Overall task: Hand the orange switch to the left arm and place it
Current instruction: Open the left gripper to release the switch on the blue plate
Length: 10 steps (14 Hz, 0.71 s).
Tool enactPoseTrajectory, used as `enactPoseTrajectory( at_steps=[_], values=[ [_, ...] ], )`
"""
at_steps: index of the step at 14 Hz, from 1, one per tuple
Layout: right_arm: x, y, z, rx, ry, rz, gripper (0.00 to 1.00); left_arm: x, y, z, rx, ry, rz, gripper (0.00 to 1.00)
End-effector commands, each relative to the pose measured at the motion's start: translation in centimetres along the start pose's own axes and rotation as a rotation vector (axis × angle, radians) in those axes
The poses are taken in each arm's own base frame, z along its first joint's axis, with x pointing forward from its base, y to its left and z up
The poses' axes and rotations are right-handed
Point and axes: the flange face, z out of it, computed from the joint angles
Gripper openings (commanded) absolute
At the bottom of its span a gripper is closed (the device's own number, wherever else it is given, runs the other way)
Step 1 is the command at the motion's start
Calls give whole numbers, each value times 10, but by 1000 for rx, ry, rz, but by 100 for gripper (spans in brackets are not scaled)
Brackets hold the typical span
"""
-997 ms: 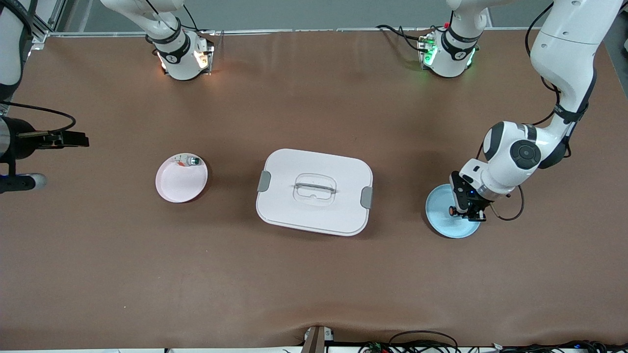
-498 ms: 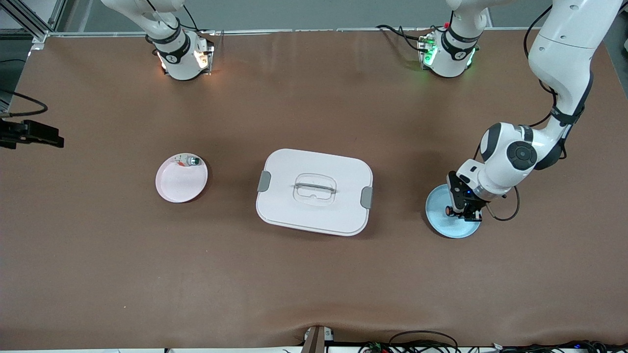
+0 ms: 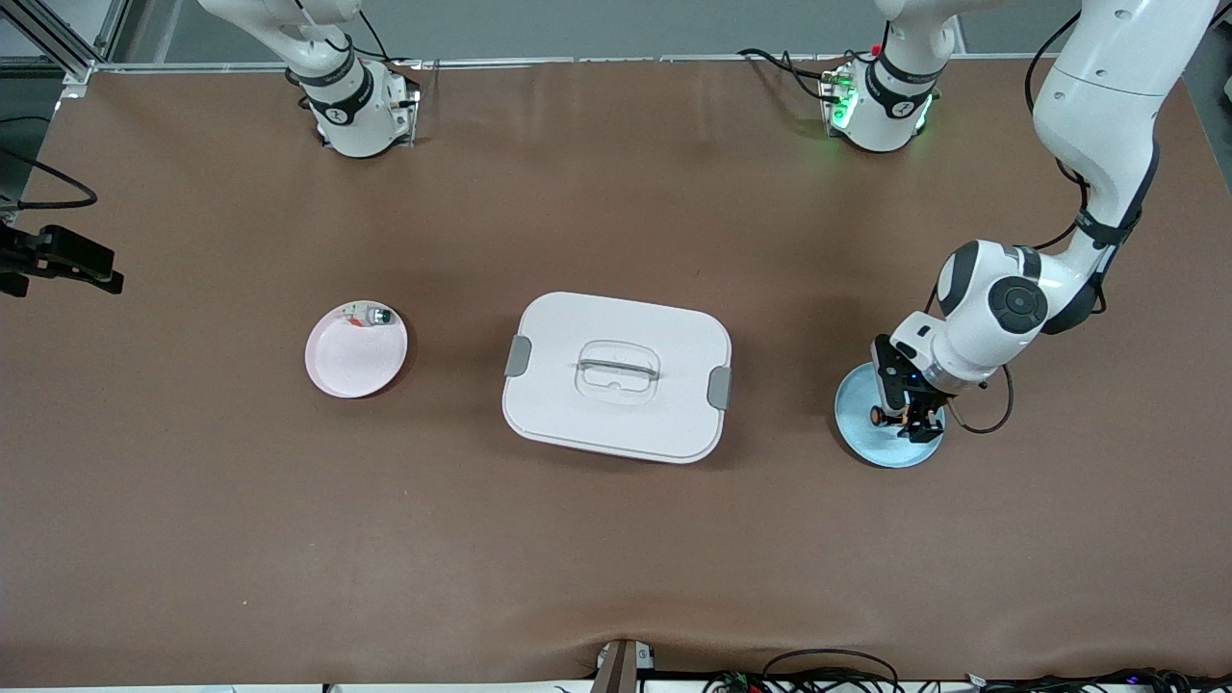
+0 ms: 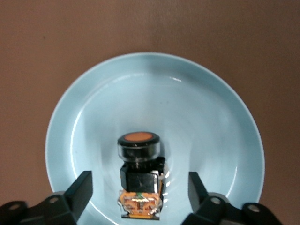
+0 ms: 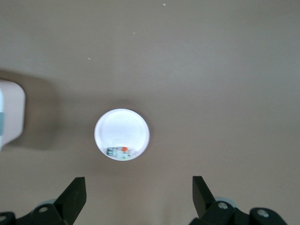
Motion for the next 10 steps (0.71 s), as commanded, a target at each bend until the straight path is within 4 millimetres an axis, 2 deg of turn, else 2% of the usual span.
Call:
enactPoseTrajectory(
  at_steps=[1, 2, 4, 6, 10],
  values=[
    [-19, 10, -1, 56, 11, 57, 100, 4, -9, -26, 21, -6, -2, 100],
    [-20, 7, -1, 56, 8, 94, 100, -2, -11, -30, 16, 9, -51, 100],
    [-22, -2, 0, 49, 1, 126, 100, -2, -17, -45, 2, 50, -143, 100],
    [-24, -3, 6, 48, -31, 118, 100, -4, -36, -71, -42, 61, -223, 100],
    [-24, -1, 9, 22, -38, 119, 100, -9, -76, -141, -153, 16, -395, 100]
  ],
)
